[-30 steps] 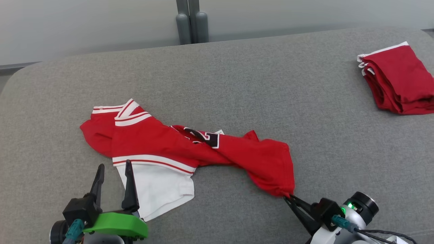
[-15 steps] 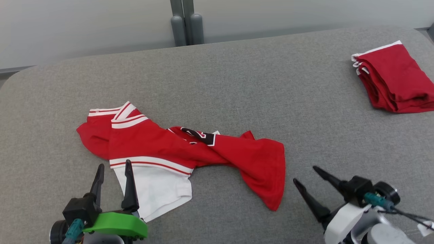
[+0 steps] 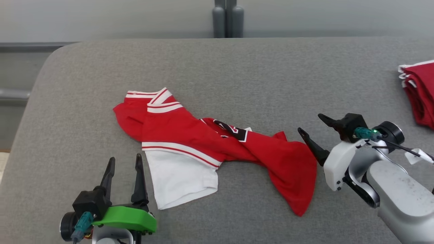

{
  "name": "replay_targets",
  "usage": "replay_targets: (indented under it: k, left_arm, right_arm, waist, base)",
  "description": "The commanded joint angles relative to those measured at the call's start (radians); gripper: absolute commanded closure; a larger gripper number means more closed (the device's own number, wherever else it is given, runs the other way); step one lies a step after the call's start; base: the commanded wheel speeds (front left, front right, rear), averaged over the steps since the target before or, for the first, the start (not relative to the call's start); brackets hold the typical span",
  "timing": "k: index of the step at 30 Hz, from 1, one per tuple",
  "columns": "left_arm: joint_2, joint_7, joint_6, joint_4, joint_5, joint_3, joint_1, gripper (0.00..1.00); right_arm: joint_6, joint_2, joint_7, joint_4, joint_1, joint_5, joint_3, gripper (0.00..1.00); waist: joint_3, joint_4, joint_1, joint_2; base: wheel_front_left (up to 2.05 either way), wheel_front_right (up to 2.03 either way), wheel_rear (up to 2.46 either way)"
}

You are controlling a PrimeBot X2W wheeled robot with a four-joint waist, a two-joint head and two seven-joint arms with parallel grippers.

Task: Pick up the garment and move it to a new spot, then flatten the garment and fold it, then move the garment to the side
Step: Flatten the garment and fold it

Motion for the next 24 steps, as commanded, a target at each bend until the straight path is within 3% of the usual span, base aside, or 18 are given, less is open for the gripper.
replay_targets:
  k: [1,7,14,16,17,18,24]
  left_arm:
    - [0.003,0.000,0.004,0.001,-0.007,-0.002,-0.017,0.00]
    - [0.003,0.000,0.010,0.005,-0.018,-0.011,-0.018,0.00]
    - [0.003,0.000,0.016,0.006,-0.027,-0.023,-0.006,0.00]
    - [0.003,0.000,0.017,0.005,-0.029,-0.025,-0.004,0.00]
    - [0.003,0.000,0.018,0.004,-0.030,-0.026,-0.003,0.00]
    - [0.003,0.000,0.019,0.003,-0.030,-0.026,-0.002,0.00]
    - [0.003,0.000,0.022,-0.006,-0.032,-0.026,-0.003,0.00]
  right_arm:
    - [-0.001,0.004,0.007,0.037,-0.033,0.009,0.026,0.00]
    - [-0.001,0.002,0.048,0.192,-0.118,0.082,0.160,0.00]
    - [0.000,-0.030,0.114,0.265,-0.168,0.202,0.321,0.00]
    - [0.000,-0.039,0.128,0.276,-0.175,0.240,0.353,0.70]
    - [0.000,-0.046,0.130,0.284,-0.183,0.254,0.365,0.96]
    - [0.000,-0.052,0.130,0.292,-0.193,0.261,0.370,1.00]
    - [-0.001,-0.076,0.053,0.372,-0.282,0.251,0.343,1.00]
  waist:
    - [0.028,0.085,-0.0001,0.0000]
    - [0.044,0.160,-0.0001,0.0000]
    - [0.041,0.190,-0.0001,0.0000]
    - [0.040,0.194,-0.0001,0.0000]
    - [0.039,0.195,-0.0001,0.0000]
    - [0.039,0.196,-0.0001,0.0000]
    - [0.052,0.197,-0.0001,0.0000]
  base:
    - [0.00,0.00,0.00]
    - [0.00,0.00,0.00]
    - [0.00,0.00,0.00]
    - [0.00,0.00,0.00]
    - [0.00,0.00,0.00]
    - [0.00,0.00,0.00]
    - [0.00,0.00,0.00]
